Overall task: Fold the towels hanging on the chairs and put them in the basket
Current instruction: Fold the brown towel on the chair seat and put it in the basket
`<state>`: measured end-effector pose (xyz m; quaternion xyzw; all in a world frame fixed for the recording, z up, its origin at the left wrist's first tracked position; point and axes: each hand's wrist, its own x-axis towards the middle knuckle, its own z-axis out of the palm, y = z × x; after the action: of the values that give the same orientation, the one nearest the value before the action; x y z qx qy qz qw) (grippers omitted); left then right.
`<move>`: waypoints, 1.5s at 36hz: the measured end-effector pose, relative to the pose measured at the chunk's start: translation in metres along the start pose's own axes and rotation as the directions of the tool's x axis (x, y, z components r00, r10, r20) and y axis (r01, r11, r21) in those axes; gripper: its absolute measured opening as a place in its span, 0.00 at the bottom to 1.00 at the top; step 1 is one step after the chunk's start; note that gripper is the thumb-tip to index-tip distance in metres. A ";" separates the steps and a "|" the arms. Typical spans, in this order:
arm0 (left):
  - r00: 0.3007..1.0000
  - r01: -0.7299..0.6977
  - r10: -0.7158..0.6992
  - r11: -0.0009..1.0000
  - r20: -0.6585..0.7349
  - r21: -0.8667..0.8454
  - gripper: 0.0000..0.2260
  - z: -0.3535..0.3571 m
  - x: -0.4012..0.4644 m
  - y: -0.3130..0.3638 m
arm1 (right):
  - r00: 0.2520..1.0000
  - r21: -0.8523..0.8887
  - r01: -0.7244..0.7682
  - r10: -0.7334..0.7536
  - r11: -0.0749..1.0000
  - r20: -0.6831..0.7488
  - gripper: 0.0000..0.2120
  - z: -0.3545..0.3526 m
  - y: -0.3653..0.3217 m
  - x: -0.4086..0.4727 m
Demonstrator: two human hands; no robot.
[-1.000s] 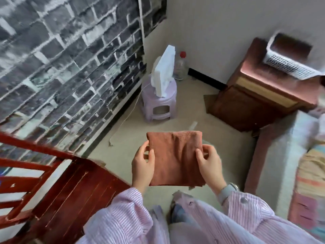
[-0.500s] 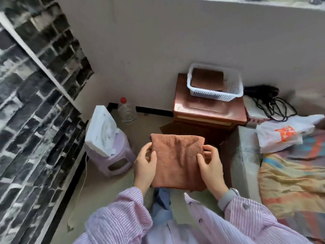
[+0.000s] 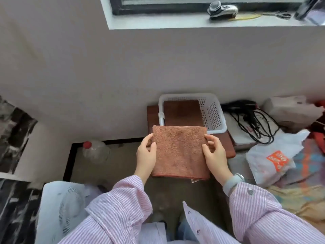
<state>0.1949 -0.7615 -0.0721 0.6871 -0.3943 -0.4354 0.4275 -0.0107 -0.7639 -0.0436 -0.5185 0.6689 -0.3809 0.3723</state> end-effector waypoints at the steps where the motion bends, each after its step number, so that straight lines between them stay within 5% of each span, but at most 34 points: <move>1: 1.000 -0.001 0.001 1.000 0.012 -0.010 0.14 0.008 0.015 0.005 | 1.000 0.001 0.002 -0.002 1.000 -0.010 0.12 -0.001 0.001 0.017; 13: 0.996 0.064 -0.061 0.997 -0.066 0.041 0.16 0.105 0.161 0.026 | 0.999 -0.054 0.035 -0.034 0.998 0.021 0.14 0.014 0.035 0.204; 21: 0.988 0.114 -0.080 0.957 -0.134 0.267 0.17 0.127 0.198 0.009 | 0.990 -0.077 -0.008 0.019 0.997 0.141 0.15 0.036 0.068 0.251; 28: 0.987 0.078 0.060 0.648 -0.152 0.758 0.21 0.135 0.198 0.015 | 0.986 -0.262 -0.028 0.069 0.965 0.149 0.15 0.034 0.080 0.258; 31: 0.966 -0.069 0.241 0.586 -0.093 0.808 0.22 0.139 0.204 0.015 | 0.974 -0.441 0.228 -0.201 0.868 0.108 0.17 0.037 0.073 0.258; 33: 0.941 -0.230 0.333 0.483 0.065 0.845 0.22 0.146 0.210 0.015 | 0.916 -0.514 0.401 -0.347 0.758 0.202 0.19 0.046 0.069 0.260; 36: 0.921 -0.349 0.310 0.382 0.237 0.856 0.22 0.160 0.222 0.005 | 0.859 -0.605 0.511 -0.327 0.610 0.395 0.23 0.067 0.069 0.266; 40: 0.946 -0.305 0.227 0.384 0.231 0.871 0.24 0.169 0.231 -0.022 | 0.851 -0.671 0.507 -0.193 0.540 0.488 0.24 0.084 0.086 0.273; 54: 0.952 -0.291 0.203 0.388 0.227 0.874 0.25 0.173 0.238 -0.038 | 0.841 -0.673 0.513 -0.157 0.533 0.517 0.25 0.092 0.104 0.278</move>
<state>0.1130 -1.0089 -0.2135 0.7229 -0.6799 -0.1174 0.0379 -0.0227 -1.0290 -0.2054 -0.8143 0.5611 0.0023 0.1483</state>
